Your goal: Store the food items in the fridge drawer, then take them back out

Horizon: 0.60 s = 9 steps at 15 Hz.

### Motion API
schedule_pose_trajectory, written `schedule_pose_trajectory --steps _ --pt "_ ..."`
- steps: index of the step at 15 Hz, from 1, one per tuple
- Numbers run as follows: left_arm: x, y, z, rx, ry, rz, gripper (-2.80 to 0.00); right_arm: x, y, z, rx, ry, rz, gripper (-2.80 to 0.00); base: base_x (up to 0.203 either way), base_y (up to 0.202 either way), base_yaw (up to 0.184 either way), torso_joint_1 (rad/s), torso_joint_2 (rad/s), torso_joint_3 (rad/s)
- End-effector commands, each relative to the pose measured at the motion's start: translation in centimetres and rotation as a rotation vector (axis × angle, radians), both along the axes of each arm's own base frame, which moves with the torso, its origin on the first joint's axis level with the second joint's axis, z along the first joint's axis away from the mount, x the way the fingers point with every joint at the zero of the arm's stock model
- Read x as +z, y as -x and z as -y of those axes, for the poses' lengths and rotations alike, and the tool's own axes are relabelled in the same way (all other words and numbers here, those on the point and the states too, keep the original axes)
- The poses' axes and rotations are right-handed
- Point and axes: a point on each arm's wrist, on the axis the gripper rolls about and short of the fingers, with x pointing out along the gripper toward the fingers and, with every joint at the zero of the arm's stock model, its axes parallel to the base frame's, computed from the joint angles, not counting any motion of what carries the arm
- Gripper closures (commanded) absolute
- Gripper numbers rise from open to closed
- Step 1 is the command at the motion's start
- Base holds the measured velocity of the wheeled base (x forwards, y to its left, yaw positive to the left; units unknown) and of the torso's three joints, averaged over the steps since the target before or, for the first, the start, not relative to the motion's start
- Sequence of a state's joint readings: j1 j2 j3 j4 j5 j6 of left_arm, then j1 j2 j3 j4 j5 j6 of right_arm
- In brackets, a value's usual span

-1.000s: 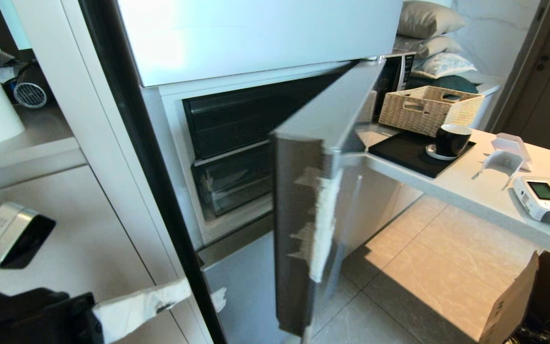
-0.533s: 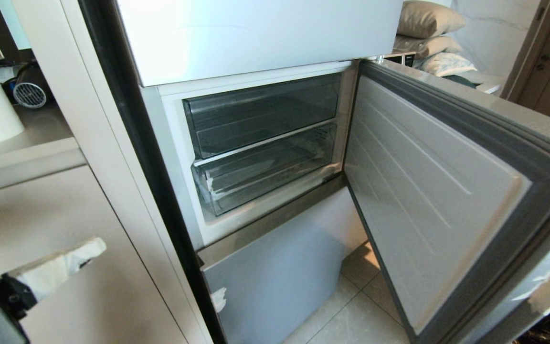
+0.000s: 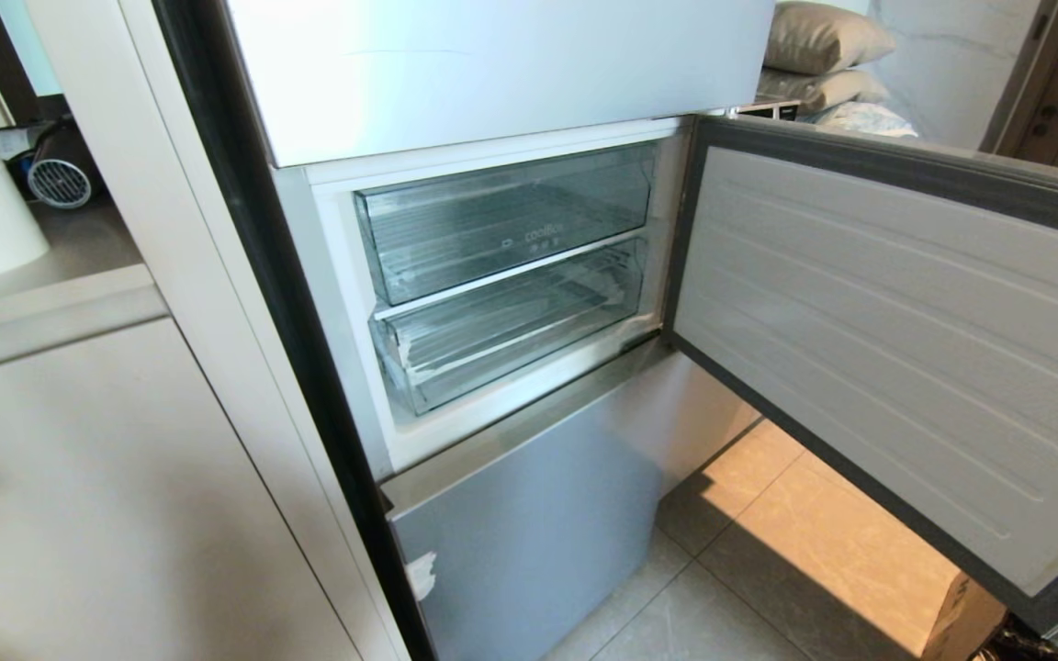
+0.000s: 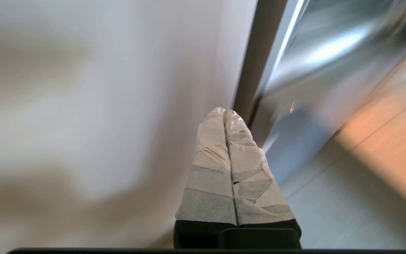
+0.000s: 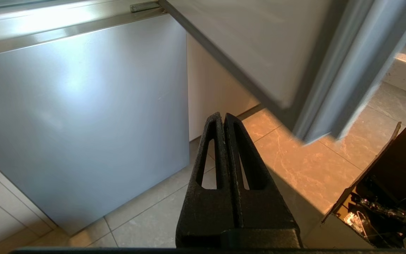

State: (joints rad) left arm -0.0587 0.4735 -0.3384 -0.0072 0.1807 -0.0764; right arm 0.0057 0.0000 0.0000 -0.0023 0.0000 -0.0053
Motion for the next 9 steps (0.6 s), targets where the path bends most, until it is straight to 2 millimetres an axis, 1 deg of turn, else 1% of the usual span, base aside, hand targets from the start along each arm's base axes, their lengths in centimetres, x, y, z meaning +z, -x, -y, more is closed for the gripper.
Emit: schedule_pose_trajectory --steps 1,2,5,7,9 --pt "-5.5 2.3 -0.1 0.029 -0.062 -0.047 0.00 0.0 0.0 0.0 -0.001 0.001 -0.001 0.00 0.000 0.000 0.000 0.000 0.00 0.000" --pt "-6.9 3.0 0.0 0.008 -0.090 -0.054 0.00 0.0 0.0 0.0 0.000 0.001 -0.001 0.00 0.000 0.000 0.000 0.000 0.00 0.000" --pt "-9.1 4.4 0.3 -0.121 -0.143 0.047 0.00 0.0 0.0 0.0 0.000 -0.001 -0.001 0.00 0.000 0.000 0.000 0.000 0.00 0.000" --pt "-9.9 4.3 0.3 -0.131 -0.111 0.066 0.00 0.0 0.0 0.0 0.000 -0.001 -0.001 0.00 0.000 0.000 0.000 0.000 0.00 0.000" --pt "-9.9 4.3 0.3 -0.129 -0.069 0.071 0.00 0.0 0.0 0.0 -0.001 -0.001 -0.001 0.00 0.000 0.000 0.000 0.000 0.00 0.000"
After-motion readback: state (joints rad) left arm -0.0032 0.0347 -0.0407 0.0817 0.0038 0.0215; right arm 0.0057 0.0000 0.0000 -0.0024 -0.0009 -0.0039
